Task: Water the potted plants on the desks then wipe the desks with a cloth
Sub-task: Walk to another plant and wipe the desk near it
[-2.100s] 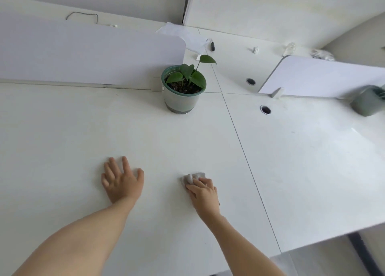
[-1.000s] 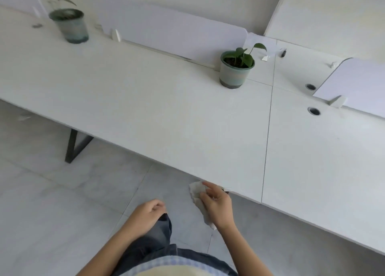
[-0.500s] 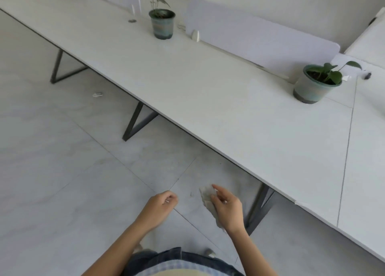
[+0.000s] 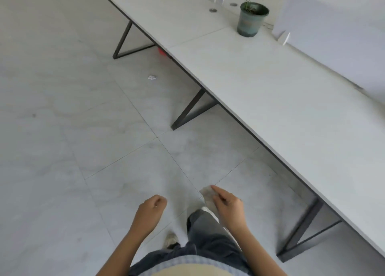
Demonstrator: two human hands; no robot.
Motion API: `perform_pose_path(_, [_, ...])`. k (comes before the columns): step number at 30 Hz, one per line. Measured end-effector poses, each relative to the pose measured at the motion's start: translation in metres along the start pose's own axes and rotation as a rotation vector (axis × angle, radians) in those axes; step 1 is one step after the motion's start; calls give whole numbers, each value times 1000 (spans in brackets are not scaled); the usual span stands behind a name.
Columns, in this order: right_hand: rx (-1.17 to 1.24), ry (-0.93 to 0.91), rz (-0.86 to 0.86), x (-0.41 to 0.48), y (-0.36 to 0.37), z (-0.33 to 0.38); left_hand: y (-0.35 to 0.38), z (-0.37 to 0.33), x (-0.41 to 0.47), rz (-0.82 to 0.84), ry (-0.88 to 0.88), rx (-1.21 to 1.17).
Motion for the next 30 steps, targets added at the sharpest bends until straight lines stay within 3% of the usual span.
perform_pose_path(5, [60, 26, 14, 64, 0, 31, -23, -26, 50, 85, 19, 67])
perform_pose_path(11, [66, -117, -17, 192, -19, 123, -103, -84, 130, -103, 51, 56])
perform_pose_path(16, [49, -143, 53, 257, -14, 169, -144, -125, 182, -159, 69, -9])
perform_pose_path(22, [36, -70, 141, 303, 10, 183, -162, -125, 226, -43, 0, 27])
perform_pose_path(25, [44, -49, 112, 338, 19, 205, -199, -130, 266, -55, -18, 52])
perform_pose_path(30, [166, 0, -11, 394, 33, 256, -286, -183, 350, -21, 113, 117])
Point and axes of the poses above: each hand's wrist, its own x-axis towards the middle knuckle, its own y-axis out of the palm, z = x × y, the point moved 4 cm from there along x, towards the middle knuckle, and after that the axes turned 8 degrees about z, right-handed, at the moved point
